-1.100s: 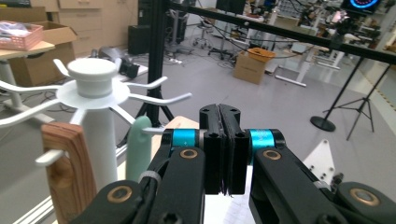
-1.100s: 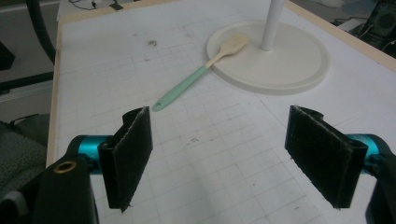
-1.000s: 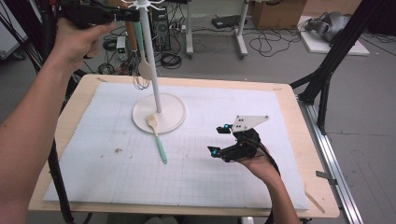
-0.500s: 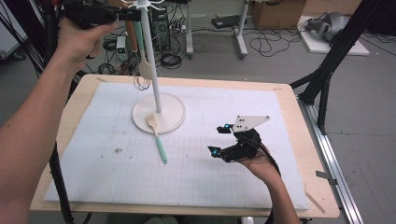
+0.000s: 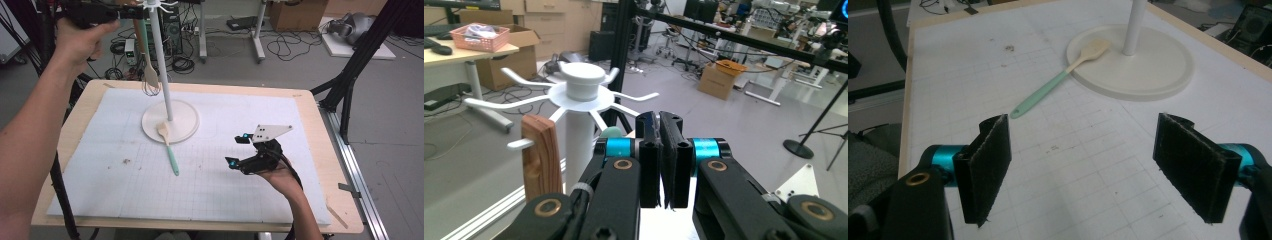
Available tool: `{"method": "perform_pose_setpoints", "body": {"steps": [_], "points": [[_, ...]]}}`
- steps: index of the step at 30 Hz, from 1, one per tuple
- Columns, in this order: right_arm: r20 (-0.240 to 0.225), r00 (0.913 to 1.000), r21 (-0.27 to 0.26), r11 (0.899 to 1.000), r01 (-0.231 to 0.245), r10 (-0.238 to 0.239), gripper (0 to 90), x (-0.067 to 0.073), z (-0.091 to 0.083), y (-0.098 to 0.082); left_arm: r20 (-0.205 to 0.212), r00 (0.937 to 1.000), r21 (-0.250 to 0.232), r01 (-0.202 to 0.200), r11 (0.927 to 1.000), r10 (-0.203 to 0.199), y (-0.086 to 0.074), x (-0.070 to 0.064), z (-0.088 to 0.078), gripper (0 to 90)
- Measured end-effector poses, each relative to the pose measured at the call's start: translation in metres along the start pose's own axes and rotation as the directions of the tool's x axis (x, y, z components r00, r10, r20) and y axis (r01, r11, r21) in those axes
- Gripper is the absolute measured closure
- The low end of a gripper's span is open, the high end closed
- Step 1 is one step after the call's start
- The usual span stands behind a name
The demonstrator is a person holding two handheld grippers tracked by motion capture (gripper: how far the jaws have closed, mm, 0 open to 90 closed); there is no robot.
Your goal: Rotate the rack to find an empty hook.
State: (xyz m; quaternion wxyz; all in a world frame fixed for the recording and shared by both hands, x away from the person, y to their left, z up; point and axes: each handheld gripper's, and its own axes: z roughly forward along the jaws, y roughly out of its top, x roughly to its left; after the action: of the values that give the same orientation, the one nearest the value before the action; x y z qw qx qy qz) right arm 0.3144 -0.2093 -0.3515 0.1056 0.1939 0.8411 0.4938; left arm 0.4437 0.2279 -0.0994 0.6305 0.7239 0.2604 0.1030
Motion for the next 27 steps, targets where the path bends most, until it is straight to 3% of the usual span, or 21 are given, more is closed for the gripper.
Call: {"method": "perform_pose_setpoints", "body": {"steps": [11,27], "points": [[0.003,1.0,-0.001,1.0,0.002,-0.002,22.1,0.0,0.0,0.002,-0.025,0.9996,-0.014,0.012,0.9998,-0.013,-0.001,0.006,-0.003,86.4],[0.013,0.9999,-0.007,1.0,0.001,-0.001,21.9,-0.001,-0.001,0.005,-0.009,1.0,-0.004,-0.003,1.0,0.003,-0.01,0.006,-0.012,83.8]]}}
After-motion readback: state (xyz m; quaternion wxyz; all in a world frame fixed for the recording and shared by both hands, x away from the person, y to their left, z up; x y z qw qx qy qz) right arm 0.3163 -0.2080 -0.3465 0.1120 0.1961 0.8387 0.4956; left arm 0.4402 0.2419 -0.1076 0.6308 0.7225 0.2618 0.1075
